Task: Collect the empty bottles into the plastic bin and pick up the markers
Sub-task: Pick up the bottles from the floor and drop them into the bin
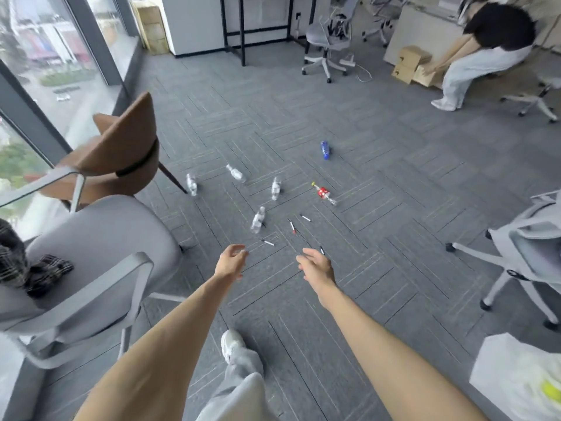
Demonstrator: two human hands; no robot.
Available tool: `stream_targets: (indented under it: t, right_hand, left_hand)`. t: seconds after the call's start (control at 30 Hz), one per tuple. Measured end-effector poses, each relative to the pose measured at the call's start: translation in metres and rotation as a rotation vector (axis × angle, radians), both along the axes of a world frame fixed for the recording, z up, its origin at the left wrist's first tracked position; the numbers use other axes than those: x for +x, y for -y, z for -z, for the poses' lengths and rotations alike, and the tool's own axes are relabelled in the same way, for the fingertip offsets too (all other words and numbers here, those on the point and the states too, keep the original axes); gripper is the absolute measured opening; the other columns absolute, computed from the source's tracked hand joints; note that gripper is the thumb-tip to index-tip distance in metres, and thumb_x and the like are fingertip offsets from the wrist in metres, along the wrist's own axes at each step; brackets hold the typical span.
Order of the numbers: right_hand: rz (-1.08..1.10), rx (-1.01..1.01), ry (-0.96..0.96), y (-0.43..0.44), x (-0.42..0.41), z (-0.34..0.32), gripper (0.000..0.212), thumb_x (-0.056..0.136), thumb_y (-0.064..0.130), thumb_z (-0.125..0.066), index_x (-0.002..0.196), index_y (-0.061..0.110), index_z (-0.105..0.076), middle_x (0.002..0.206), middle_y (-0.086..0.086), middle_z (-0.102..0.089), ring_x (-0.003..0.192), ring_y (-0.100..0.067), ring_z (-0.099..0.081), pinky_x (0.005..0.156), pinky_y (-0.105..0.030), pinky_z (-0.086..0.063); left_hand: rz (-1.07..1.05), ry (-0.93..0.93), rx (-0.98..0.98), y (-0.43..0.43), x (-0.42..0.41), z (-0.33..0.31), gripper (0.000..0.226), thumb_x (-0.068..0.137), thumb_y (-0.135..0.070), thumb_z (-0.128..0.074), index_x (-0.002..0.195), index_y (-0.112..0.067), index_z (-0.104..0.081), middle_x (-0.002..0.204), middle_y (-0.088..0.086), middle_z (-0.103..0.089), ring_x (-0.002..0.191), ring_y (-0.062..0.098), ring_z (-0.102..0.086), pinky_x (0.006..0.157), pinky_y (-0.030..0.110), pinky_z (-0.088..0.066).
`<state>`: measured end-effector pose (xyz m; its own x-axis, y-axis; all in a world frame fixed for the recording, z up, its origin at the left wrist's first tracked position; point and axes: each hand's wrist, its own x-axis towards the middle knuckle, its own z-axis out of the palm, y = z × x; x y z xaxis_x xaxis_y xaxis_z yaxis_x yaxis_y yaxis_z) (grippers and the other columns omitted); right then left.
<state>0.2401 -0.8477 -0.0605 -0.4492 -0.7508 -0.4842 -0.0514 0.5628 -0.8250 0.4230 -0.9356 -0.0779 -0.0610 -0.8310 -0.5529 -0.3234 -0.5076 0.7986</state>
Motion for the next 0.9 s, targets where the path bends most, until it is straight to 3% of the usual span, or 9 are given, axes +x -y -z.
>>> stream_targets:
  t: [0.2, 0.33, 0.53, 0.9]
  right_hand:
    - [-0.022, 0.068, -0.021, 0.118, -0.014, 0.001, 0.043, 0.088, 0.026, -0.063, 0.130, 0.017, -0.060, 0.127, -0.003, -0.065, 0.115, -0.024, -0.063, 0.103, -0.049, -0.048]
    - [0.002, 0.069, -0.026, 0.187, -0.019, 0.006, 0.043, 0.088, 0.027, -0.063, 0.130, 0.017, -0.059, 0.126, -0.004, -0.066, 0.114, -0.024, -0.062, 0.103, -0.049, -0.049]
    - [0.000, 0.125, 0.000, 0.266, -0.041, 0.018, 0.044, 0.089, 0.027, -0.063, 0.132, 0.017, -0.059, 0.127, -0.002, -0.066, 0.115, -0.023, -0.062, 0.103, -0.048, -0.049]
    - [-0.115, 0.202, 0.051, 0.439, -0.157, 0.067, 0.043, 0.089, 0.027, -0.062, 0.131, 0.019, -0.059, 0.122, -0.005, -0.068, 0.113, -0.023, -0.063, 0.102, -0.046, -0.049]
  left_hand:
    - [-0.040, -0.003, 0.013, 0.118, 0.002, -0.001, 0.033, 0.092, -0.021, -0.050, 0.124, -0.018, -0.056, 0.122, 0.009, -0.062, 0.109, 0.025, -0.060, 0.081, 0.036, -0.053]
    - [-0.025, 0.022, -0.011, 0.190, 0.006, 0.000, 0.033, 0.092, -0.022, -0.050, 0.124, -0.020, -0.056, 0.126, 0.008, -0.061, 0.107, 0.026, -0.061, 0.071, 0.031, -0.052]
    - [-0.018, 0.061, 0.032, 0.266, -0.016, 0.011, 0.033, 0.093, -0.022, -0.050, 0.125, -0.018, -0.055, 0.127, 0.007, -0.060, 0.108, 0.025, -0.061, 0.073, 0.033, -0.052]
    - [-0.121, 0.185, 0.136, 0.395, -0.117, 0.051, 0.038, 0.091, -0.028, -0.050, 0.126, -0.015, -0.051, 0.120, 0.006, -0.061, 0.102, 0.023, -0.061, 0.092, 0.040, -0.053]
